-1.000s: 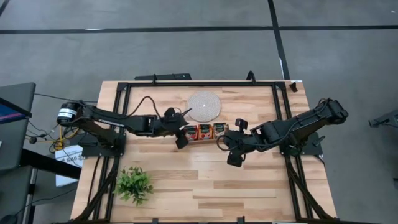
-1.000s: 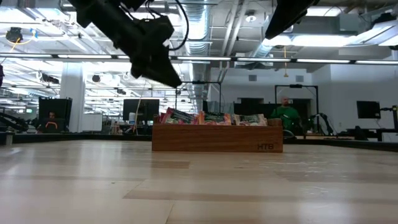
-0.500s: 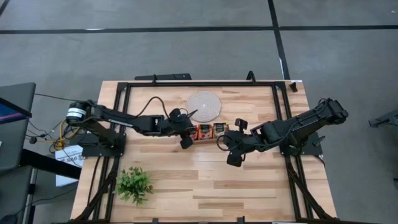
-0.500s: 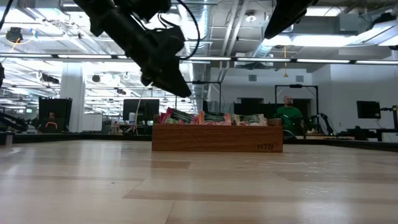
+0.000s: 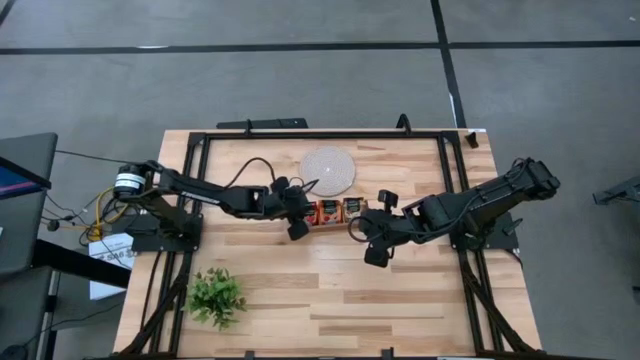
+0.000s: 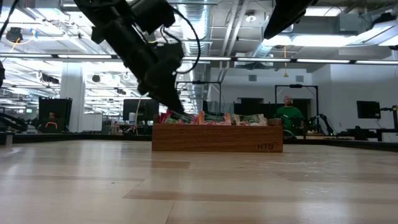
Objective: Pick & Place Tea
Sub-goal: Put the red tea bag into the left section of the wooden organizer
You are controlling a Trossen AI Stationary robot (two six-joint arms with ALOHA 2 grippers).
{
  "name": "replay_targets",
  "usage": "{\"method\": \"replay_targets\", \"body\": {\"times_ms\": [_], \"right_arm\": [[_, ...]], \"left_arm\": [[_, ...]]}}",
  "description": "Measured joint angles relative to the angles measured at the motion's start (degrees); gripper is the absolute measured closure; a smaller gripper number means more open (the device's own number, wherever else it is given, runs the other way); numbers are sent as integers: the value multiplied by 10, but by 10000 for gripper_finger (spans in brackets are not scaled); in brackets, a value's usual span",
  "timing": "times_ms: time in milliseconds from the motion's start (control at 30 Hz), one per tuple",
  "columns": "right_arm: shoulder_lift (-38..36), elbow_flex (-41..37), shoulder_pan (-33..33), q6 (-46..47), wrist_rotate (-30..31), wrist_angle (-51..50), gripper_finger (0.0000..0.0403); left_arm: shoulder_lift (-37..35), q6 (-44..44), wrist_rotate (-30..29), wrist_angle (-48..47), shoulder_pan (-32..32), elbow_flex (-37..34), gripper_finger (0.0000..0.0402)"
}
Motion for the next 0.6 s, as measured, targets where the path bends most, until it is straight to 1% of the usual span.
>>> {"method": "replay_targets", "body": {"times_ms": [233, 600], "right_arm": [[0, 0, 0, 0, 0, -1, 342], [0, 0, -3, -9, 1, -1, 342]], "left_arm": [[-2, -6, -5, -38, 0, 0, 284], [-6, -16, 1, -65, 0, 1, 284]]}}
